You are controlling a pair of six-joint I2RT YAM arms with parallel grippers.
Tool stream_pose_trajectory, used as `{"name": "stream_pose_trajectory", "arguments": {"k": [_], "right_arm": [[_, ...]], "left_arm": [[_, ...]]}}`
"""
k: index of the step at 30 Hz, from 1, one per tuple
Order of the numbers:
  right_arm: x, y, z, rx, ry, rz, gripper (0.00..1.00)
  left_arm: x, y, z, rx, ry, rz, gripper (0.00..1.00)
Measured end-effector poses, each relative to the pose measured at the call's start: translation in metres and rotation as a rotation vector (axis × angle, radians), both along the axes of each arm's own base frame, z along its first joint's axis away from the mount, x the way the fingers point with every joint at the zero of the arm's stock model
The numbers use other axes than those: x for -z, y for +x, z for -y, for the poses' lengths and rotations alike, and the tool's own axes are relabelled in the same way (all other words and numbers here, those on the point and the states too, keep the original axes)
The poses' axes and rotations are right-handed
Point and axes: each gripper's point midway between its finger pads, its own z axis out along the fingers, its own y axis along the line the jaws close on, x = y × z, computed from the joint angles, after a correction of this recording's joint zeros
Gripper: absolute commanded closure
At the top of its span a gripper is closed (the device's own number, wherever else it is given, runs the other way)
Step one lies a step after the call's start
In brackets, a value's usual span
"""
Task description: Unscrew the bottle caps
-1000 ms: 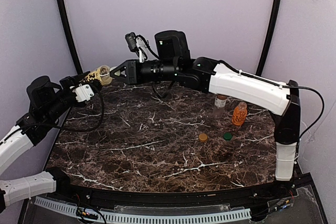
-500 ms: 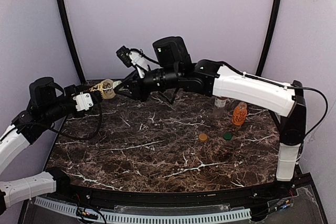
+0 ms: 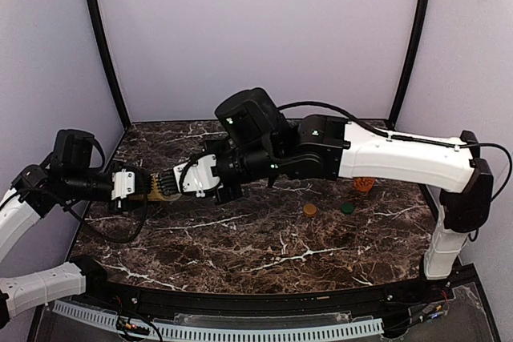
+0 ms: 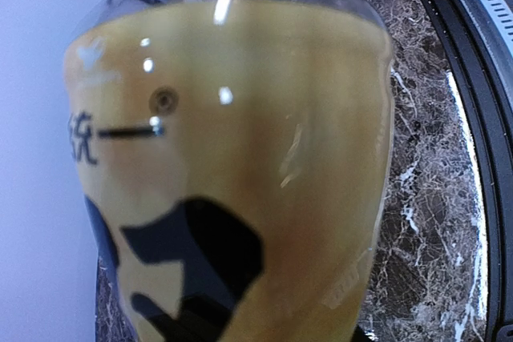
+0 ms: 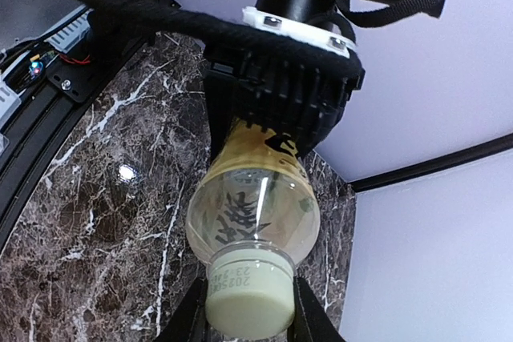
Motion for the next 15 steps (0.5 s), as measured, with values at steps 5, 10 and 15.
{"name": "stream_pose_trajectory", "arguments": {"k": [5,10,15], "right_arm": [[0.005,-0.005,0.001,-0.049,-0.048,0.137,0.89],[0.002,-0.001,-0.001,-0.04,-0.053,0.211,0.2],[0.002,0.006,-0.009,0.012,-0.011,0.244,0.02]], "left_arm": [[0.006,-0.009,0.002,0.012,-0.011,-0.067,0.67],[0.004,-0.011,0.004,0.02,-0.03,-0.081,0.67],[-0.007,-0.014,0.014,0.057,-0.091,-0.078,0.68]]}}
